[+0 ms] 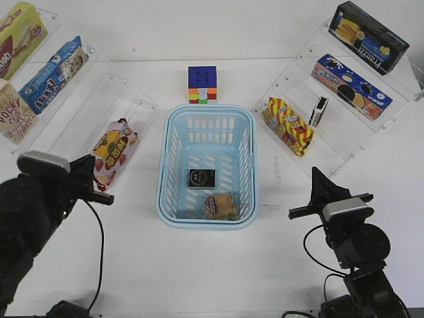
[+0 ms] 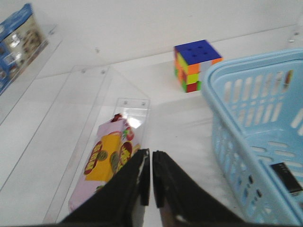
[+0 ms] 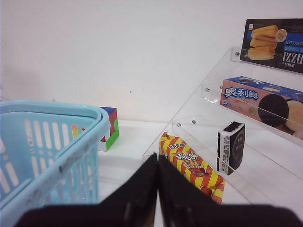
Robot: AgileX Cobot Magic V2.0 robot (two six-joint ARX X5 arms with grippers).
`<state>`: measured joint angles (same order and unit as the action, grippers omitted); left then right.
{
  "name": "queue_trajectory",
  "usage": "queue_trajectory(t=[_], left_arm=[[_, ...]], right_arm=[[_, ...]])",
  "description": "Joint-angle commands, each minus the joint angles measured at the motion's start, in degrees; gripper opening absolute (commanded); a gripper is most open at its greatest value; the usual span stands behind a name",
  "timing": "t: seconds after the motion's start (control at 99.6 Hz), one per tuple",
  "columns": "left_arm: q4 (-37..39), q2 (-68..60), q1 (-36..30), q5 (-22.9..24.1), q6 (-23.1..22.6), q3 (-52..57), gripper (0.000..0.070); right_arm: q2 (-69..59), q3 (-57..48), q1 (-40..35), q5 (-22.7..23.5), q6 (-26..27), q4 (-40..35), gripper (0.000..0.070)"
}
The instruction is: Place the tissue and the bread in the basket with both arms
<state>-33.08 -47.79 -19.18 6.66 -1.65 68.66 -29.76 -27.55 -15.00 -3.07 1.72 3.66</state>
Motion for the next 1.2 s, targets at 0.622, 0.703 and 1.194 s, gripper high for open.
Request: queue_trajectory(t=[0.622,0.703,1.194], left_arm=[[25.75,31.45,0.11,0.87,2.58,-36.09,0.0001],[25.77,32.85,0.11,0.87,2.54,-36.09,0.0001],[36.20,43.08,15.32,-4.24,2.32,-59.63,0.0001]], right_arm=[[-0.28,-0.50,-0.28,0.02,0.39,0.59,0.0000],[-0.28,-0.48,-0.28,0.02,0.39,0.59,0.0000],[-0.28,-0.50,-0.28,0.02,0.39,0.59,0.0000]])
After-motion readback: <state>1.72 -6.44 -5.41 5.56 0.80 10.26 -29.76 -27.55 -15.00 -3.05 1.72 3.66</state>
